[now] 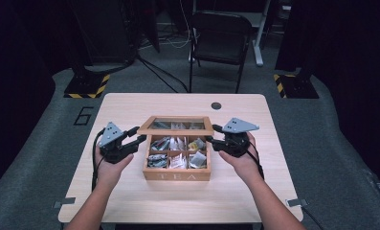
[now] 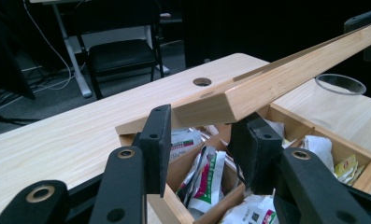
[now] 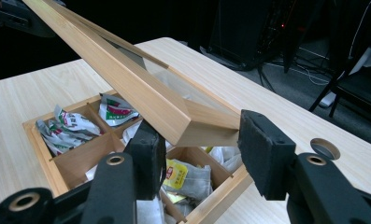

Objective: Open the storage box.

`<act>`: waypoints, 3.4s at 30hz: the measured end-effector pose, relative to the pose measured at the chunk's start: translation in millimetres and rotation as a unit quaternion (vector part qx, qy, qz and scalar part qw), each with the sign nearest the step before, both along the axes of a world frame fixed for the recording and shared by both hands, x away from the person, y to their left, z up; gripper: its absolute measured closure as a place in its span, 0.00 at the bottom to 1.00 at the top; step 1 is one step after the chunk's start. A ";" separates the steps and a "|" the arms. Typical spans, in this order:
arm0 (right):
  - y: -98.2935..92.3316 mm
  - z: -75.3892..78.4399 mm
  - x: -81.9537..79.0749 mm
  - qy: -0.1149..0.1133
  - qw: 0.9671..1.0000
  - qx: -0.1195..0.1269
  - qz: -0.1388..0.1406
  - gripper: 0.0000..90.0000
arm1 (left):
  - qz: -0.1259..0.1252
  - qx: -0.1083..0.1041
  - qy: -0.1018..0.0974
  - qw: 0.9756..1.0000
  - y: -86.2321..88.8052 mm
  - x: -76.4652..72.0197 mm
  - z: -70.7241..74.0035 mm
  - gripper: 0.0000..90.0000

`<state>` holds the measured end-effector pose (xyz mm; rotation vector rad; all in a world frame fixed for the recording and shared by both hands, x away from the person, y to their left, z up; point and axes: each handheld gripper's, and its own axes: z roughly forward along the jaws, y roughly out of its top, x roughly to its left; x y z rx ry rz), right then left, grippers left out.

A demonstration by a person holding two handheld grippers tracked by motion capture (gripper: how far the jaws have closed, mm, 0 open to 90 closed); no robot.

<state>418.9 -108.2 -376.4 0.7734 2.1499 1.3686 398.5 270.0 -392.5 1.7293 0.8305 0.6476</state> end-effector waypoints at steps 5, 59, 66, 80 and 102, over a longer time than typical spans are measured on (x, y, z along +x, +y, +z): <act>-0.5 4.8 4.7 0.001 1.000 0.005 -0.001 0.58 | -0.003 -0.003 -0.001 1.000 0.4 4.2 4.4 0.66; 5.7 36.6 50.9 0.008 0.999 0.010 -0.039 0.65 | 0.002 -0.019 -0.008 1.000 -0.2 51.0 41.6 0.68; 4.7 39.5 58.1 0.019 0.999 0.024 -0.042 0.65 | 0.005 -0.015 -0.010 1.000 -0.8 57.3 45.6 0.68; 5.7 44.7 70.9 0.032 0.998 0.033 -0.047 0.64 | 0.007 -0.019 -0.007 1.000 -2.2 68.8 51.2 0.68; 8.4 33.6 90.6 0.043 0.997 0.036 -0.058 0.65 | 0.007 -0.035 -0.005 0.999 -0.4 81.8 51.7 0.68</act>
